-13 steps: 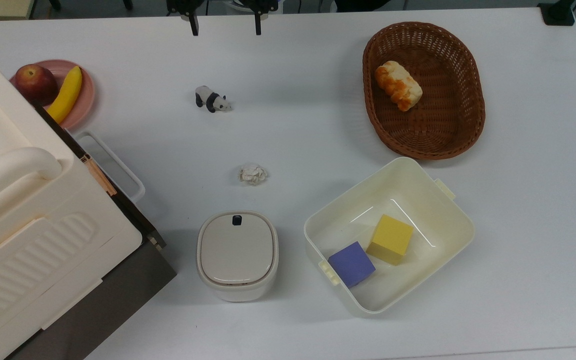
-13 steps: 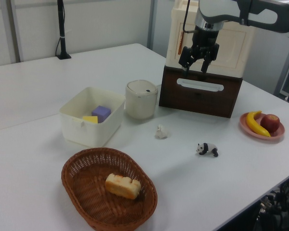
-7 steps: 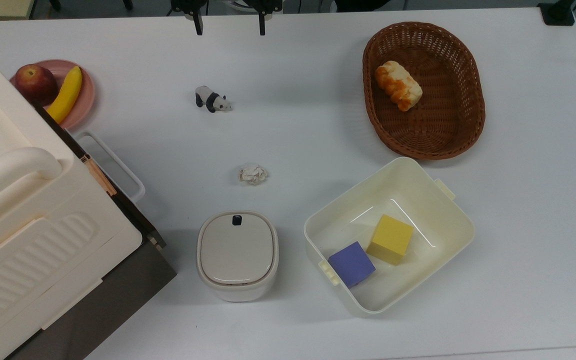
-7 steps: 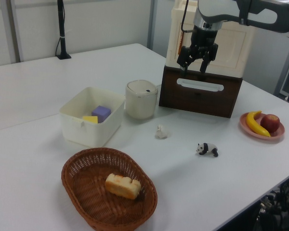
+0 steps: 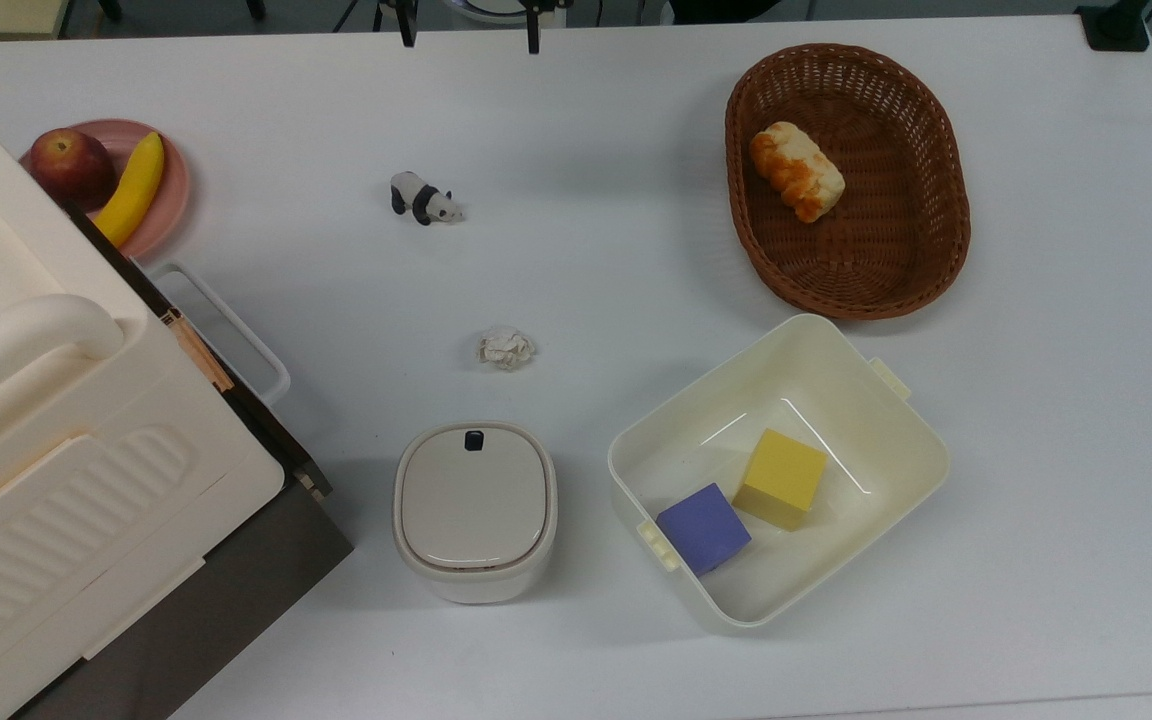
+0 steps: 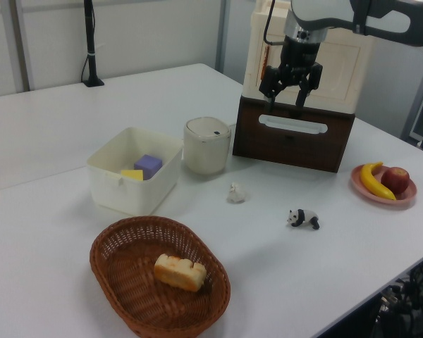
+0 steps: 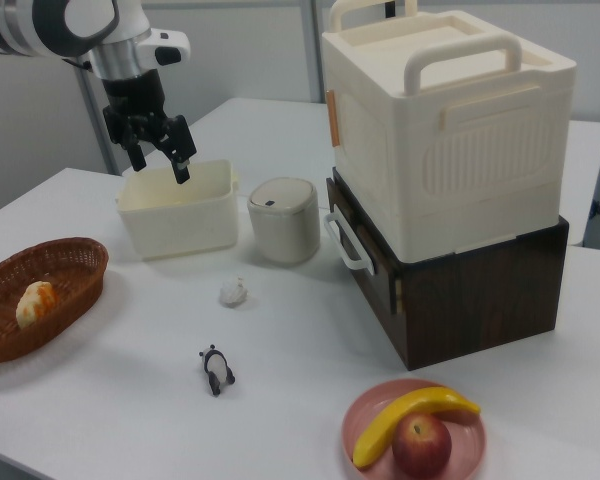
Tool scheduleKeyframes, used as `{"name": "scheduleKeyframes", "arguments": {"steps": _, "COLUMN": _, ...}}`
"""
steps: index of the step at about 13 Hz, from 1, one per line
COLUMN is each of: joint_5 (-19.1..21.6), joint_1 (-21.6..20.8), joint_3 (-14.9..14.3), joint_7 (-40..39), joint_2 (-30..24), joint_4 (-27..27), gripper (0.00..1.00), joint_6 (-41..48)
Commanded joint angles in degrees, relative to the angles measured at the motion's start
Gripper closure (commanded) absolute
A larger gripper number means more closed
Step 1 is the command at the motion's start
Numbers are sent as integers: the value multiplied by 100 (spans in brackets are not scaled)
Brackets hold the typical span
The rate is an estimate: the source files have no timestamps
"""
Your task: Open the trash can
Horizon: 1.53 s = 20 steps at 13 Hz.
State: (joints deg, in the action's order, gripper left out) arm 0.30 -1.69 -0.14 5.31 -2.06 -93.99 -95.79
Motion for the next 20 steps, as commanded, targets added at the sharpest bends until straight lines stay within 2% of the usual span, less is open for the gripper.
{"name": "scheduleKeyframes", "arguments": {"steps": 1, "joint_5": 67, "joint_1": 764, "joint_3": 592, "joint_7": -110, "joint_2": -250, "joint_4": -233, "gripper": 2, "joint_6": 122}}
{"name": "scheduleKeyframes", "arguments": {"steps": 4, "joint_5": 67, "joint_1": 749, "joint_3": 752, "joint_7": 207, "joint_2": -198, "joint_4": -347, "gripper": 0, "joint_6": 52}}
{"name": "scheduleKeyframes", "arguments": {"steps": 8, "joint_5": 67, "joint_1": 696, "joint_3": 762, "joint_7": 216, "joint_2": -67, "joint_4": -374, "gripper": 0, "joint_6": 16}}
{"name": "scheduleKeyframes", "arguments": {"steps": 12, "joint_5": 58, "joint_1": 705, "joint_3": 762, "joint_7": 208, "joint_2": 4, "joint_4": -365, "gripper": 0, "joint_6": -589}}
{"name": "scheduleKeyframes", "arguments": {"steps": 13, "joint_5": 50, "joint_1": 705, "joint_3": 762, "joint_7": 207, "joint_2": 39, "joint_4": -374, "gripper": 25, "joint_6": -834}}
{"name": "scheduleKeyframes", "arguments": {"steps": 14, "joint_5": 58, "joint_1": 722, "joint_3": 753, "joint_7": 155, "joint_2": 57, "joint_4": -374, "gripper": 82, "joint_6": -993}}
{"name": "scheduleKeyframes", "arguments": {"steps": 15, "joint_5": 50, "joint_1": 714, "joint_3": 753, "joint_7": 120, "joint_2": 74, "joint_4": -374, "gripper": 100, "joint_6": -1038}}
{"name": "scheduleKeyframes", "arguments": {"steps": 18, "joint_5": 32, "joint_1": 714, "joint_3": 753, "joint_7": 84, "joint_2": 136, "joint_4": -348, "gripper": 100, "joint_6": -1222}}
{"name": "scheduleKeyframes", "arguments": {"steps": 20, "joint_5": 76, "joint_1": 705, "joint_3": 753, "joint_7": 172, "joint_2": 390, "joint_4": -243, "gripper": 100, "joint_6": -1801}}
